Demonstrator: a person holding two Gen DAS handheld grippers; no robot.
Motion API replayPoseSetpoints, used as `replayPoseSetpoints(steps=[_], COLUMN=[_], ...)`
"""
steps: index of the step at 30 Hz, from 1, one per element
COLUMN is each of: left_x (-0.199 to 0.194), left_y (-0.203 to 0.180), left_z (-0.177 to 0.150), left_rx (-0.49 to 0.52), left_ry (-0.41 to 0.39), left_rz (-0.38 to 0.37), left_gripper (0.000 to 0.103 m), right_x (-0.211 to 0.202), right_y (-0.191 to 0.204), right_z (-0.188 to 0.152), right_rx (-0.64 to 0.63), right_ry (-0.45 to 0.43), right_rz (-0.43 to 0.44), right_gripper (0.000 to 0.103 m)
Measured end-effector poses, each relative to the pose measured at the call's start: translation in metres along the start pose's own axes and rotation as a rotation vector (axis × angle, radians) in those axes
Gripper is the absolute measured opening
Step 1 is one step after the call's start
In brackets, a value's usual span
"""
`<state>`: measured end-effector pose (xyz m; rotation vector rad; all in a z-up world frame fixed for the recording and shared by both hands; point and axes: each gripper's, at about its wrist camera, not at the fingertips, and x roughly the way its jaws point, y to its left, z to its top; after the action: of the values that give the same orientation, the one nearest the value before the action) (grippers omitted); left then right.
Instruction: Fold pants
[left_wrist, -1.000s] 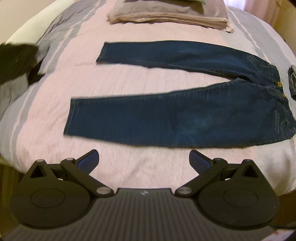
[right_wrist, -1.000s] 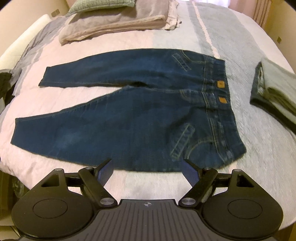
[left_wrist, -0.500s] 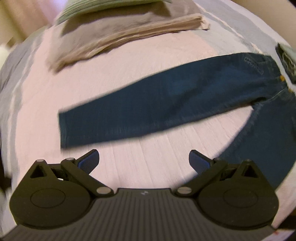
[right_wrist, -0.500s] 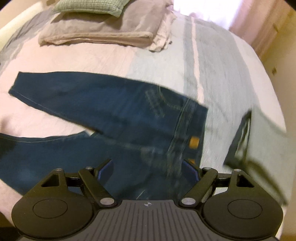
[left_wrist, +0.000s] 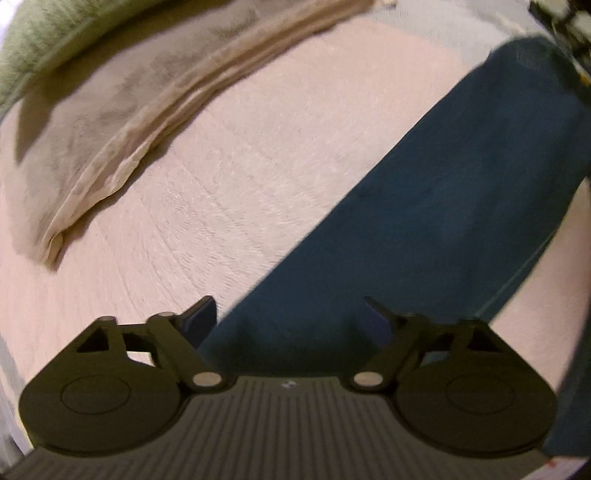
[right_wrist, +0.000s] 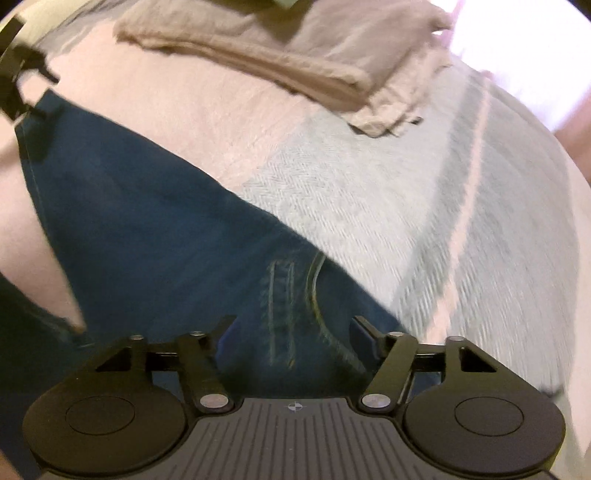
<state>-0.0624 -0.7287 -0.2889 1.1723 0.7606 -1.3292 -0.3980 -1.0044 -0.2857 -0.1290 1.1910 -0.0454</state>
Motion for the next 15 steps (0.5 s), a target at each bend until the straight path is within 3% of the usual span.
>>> replayPoseSetpoints(steps=[4,6,8,12,15], left_x=[0.039,0.053,0.066,0.086,0.094], left_y=[0.028,0.039,0.048,0.062,0.064], left_z=[0.001,0.0,0.0,-0.002,-0.002], left_rx=[0.073,0.101,0.132,0.165,0.177], left_ry=[0.057,0.09,0.12,0.158,0.191], left_rz=[-0.02,-0.062,-0.125,-0.233,-0.266], left_gripper=[0.064,0.049,0.043,0.044,0.04], right_x=[0.035,0.049,0.059,0.075,0.082], right_y=[-0.013,-0.019,-0.024,-0.034,-0.039], right_z=[0.012,0.017,0.02,0.024,0.025], right_rx=[-0.058,-0.068,-0.079,-0.044,-0.036], right_ry=[0.004,0.014,0.023,0.046,0.058], right_rz=[0.026,0.037,0.038,0.034,0.044], right_gripper=[0.053,0.052,0.052,0.052,0.052])
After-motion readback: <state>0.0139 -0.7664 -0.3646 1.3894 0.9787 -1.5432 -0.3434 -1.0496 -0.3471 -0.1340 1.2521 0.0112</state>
